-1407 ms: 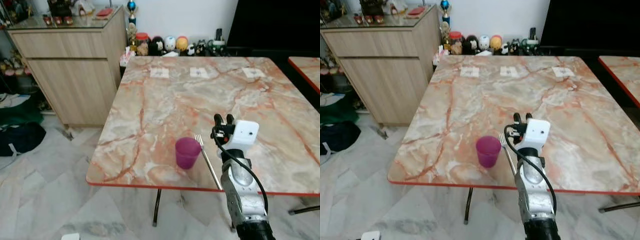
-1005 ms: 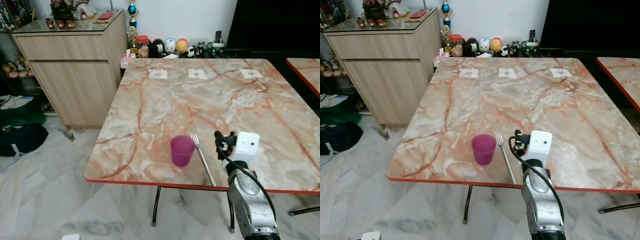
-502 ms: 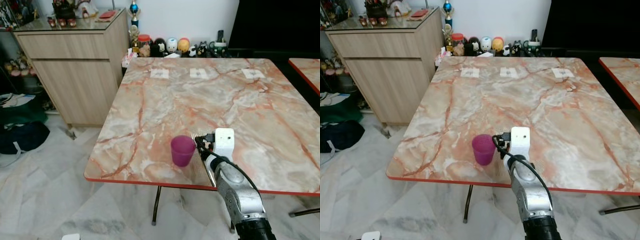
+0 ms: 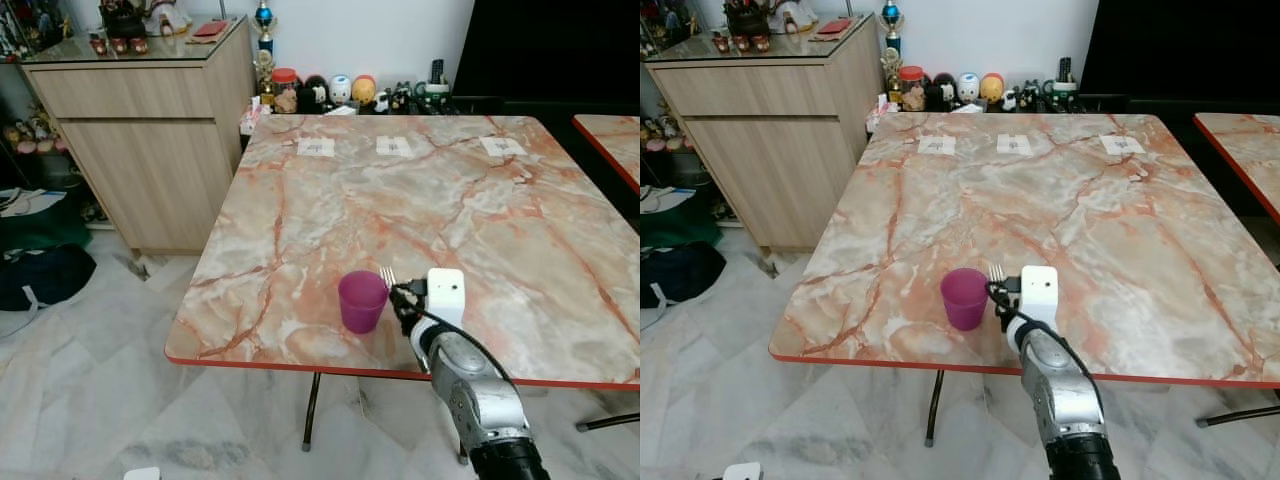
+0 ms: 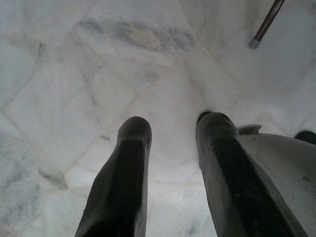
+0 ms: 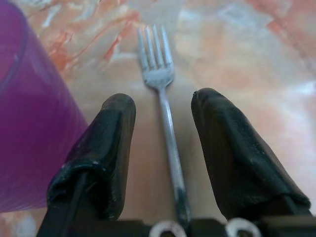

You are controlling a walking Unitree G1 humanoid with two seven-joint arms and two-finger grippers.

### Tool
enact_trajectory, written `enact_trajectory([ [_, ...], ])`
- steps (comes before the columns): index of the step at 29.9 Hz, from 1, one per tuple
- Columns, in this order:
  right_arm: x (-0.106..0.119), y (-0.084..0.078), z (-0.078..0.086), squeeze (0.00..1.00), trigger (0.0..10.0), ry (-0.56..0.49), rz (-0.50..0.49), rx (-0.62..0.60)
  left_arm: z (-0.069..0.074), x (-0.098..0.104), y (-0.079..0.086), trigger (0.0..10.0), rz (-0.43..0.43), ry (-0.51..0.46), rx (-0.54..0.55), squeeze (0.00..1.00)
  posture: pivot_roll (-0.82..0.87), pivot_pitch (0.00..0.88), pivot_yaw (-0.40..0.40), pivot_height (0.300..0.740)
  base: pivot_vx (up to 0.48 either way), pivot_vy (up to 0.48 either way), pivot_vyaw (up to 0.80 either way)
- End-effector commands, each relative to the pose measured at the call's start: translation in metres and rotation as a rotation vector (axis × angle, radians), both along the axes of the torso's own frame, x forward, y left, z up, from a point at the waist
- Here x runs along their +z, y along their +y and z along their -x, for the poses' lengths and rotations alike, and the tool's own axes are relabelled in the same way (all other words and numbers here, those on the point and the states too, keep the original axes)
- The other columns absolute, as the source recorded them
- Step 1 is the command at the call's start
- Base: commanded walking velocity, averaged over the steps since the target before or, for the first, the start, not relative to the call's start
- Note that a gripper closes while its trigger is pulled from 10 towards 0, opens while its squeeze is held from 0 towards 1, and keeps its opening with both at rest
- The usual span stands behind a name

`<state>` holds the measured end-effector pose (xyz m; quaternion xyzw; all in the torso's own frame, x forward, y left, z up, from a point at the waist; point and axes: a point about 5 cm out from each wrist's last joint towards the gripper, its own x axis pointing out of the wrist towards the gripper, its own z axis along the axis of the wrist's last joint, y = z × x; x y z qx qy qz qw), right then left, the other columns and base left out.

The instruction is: Setting the table

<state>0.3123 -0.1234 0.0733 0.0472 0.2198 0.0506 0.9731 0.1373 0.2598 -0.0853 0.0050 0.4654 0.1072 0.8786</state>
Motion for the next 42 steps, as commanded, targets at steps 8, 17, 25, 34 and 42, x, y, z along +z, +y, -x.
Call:
enact_trajectory([
  [8, 0.002, 0.008, -0.016, 0.0, 10.0, 0.01, -0.007, 0.018, 0.002, -0.001, -0.001, 10.0, 0.005, 0.007, 0.001, 0.0, -0.02, 0.0, 0.012, 0.74, 0.0, 0.0, 0.0],
  [17, 0.0, 0.003, -0.022, 0.0, 10.0, 0.016, 0.004, 0.002, 0.002, -0.001, -0.001, 10.0, 0.005, 0.008, 0.001, 0.0, -0.01, 0.0, 0.013, 0.74, 0.0, 0.0, 0.0],
  [25, -0.005, -0.005, -0.022, 0.0, 10.0, 0.038, 0.016, -0.015, 0.002, -0.001, -0.001, 10.0, 0.007, 0.012, -0.004, 0.0, -0.02, 0.0, 0.015, 0.74, 0.0, 0.0, 0.0],
  [34, -0.008, -0.004, -0.026, 0.0, 10.0, 0.055, 0.013, 0.018, 0.002, -0.001, -0.001, 10.0, 0.008, 0.012, -0.002, 0.0, -0.01, 0.0, 0.014, 0.74, 0.0, 0.0, 0.0],
  [42, -0.009, 0.002, -0.027, 0.0, 10.0, 0.061, 0.014, 0.095, 0.003, -0.001, -0.001, 10.0, 0.007, 0.012, 0.001, 0.0, -0.01, 0.0, 0.011, 0.74, 0.0, 0.0, 0.0],
])
